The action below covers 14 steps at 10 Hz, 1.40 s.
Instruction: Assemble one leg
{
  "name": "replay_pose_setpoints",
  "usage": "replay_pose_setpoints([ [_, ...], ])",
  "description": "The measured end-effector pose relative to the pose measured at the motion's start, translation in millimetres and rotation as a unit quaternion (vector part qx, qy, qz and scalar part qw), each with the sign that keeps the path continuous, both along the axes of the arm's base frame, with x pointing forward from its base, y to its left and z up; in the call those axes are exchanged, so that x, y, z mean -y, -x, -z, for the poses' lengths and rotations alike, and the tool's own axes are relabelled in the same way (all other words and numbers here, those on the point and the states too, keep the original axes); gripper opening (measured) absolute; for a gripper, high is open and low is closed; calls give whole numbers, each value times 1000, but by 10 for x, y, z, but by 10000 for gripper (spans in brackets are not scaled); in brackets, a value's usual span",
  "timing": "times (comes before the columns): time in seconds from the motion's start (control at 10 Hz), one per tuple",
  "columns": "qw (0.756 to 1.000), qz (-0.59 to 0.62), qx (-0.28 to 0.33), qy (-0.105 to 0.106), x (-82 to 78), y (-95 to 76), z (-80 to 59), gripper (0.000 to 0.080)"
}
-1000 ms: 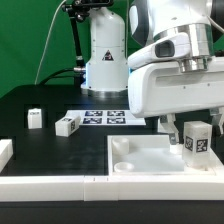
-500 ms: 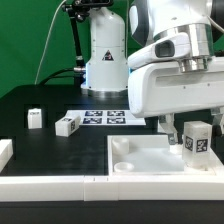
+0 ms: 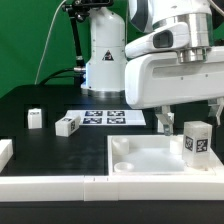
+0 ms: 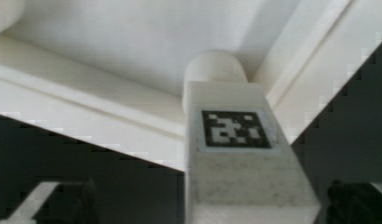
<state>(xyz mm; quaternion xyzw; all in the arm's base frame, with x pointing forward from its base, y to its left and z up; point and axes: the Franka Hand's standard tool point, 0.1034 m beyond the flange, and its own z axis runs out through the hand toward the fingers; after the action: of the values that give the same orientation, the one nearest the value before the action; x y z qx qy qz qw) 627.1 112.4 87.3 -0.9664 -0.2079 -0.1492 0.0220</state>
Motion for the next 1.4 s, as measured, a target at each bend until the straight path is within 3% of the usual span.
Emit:
replay_pose_setpoints([
  [0.1, 998, 5, -59, 7, -36, 114, 49, 649],
  [0.3, 991, 1, -132, 19, -114, 148, 15, 649],
  [1.0, 991, 39, -128, 11, -151, 88, -3, 649],
  [1.4, 991, 54, -119, 8, -64, -87, -47, 649],
])
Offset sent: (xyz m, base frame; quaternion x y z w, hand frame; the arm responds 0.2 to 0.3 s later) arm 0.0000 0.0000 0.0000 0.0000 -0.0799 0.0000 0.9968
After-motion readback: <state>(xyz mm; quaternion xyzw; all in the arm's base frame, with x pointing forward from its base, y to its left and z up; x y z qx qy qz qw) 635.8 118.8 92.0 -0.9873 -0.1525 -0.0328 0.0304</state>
